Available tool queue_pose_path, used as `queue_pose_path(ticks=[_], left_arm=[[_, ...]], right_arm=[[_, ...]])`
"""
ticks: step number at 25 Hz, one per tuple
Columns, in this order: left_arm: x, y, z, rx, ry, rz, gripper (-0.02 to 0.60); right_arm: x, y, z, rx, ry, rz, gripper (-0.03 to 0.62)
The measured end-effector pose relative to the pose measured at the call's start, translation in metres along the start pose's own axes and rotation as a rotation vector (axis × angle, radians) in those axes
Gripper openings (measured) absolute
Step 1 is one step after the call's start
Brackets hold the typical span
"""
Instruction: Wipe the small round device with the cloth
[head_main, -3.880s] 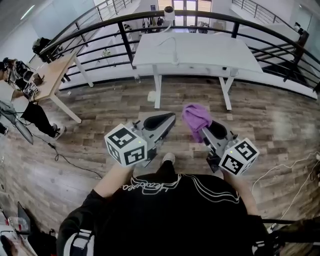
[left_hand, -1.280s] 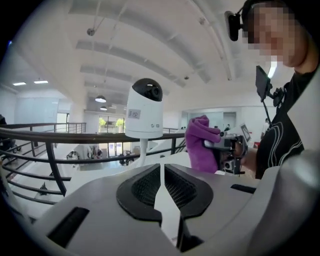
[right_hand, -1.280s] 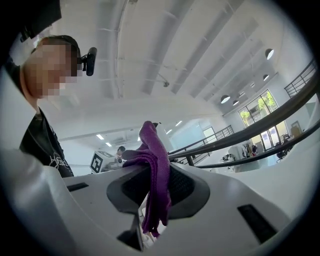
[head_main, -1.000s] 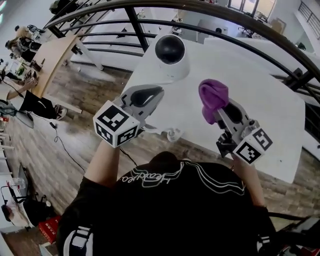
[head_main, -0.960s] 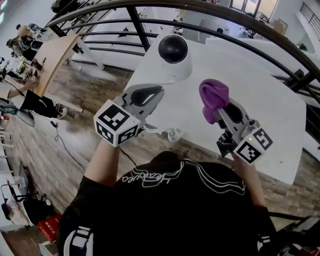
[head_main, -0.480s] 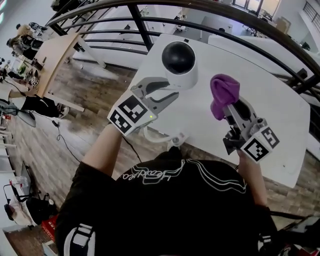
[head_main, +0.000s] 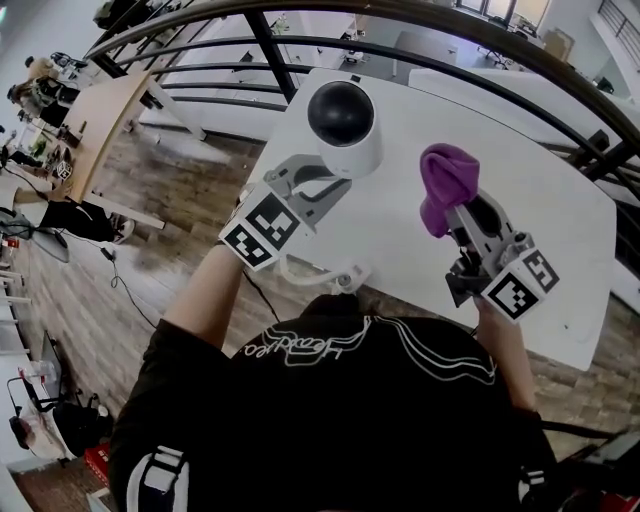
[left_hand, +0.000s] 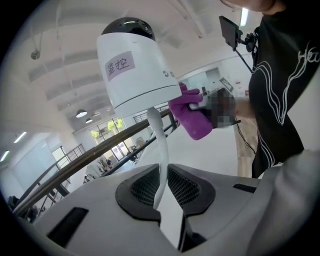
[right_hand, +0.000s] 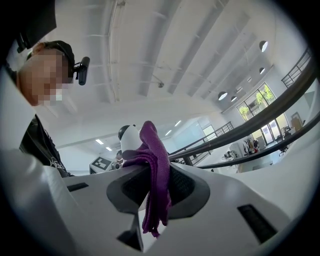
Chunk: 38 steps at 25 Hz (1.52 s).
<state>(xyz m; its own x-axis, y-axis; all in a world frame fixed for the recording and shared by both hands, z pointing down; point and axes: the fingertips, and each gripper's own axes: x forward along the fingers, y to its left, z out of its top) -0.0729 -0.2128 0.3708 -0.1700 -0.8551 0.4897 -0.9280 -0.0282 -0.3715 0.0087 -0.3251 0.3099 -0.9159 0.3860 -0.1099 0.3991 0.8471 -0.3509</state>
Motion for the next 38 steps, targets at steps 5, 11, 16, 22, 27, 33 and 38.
queue_pose_path(ticks=[5,11,16,22,27,33,38], left_arm=[[0.0,-0.001,0.0,0.018,0.007,0.019,0.054],[0.001,-0.001,-0.002,0.018,0.023,0.029,0.052],[0.0,-0.002,0.002,0.019,0.015,0.026,0.052],[0.006,-0.006,-0.001,0.007,0.037,0.03,0.052],[0.002,0.006,-0.004,0.0,0.039,0.023,0.052],[0.002,0.004,-0.007,0.005,0.045,0.004,0.052],[0.004,-0.001,-0.009,0.006,0.048,-0.009,0.052]], right_arm=[[0.0,0.002,0.007,-0.014,-0.006,0.021,0.072],[0.01,0.006,0.022,-0.04,-0.029,0.075,0.072],[0.027,0.009,0.048,-0.054,-0.09,0.148,0.072],[0.048,0.011,0.079,-0.093,-0.184,0.288,0.072],[0.079,0.03,0.1,-0.167,-0.236,0.401,0.072],[0.095,0.042,0.108,-0.195,-0.28,0.488,0.072],[0.094,0.047,0.107,-0.214,-0.299,0.549,0.072]])
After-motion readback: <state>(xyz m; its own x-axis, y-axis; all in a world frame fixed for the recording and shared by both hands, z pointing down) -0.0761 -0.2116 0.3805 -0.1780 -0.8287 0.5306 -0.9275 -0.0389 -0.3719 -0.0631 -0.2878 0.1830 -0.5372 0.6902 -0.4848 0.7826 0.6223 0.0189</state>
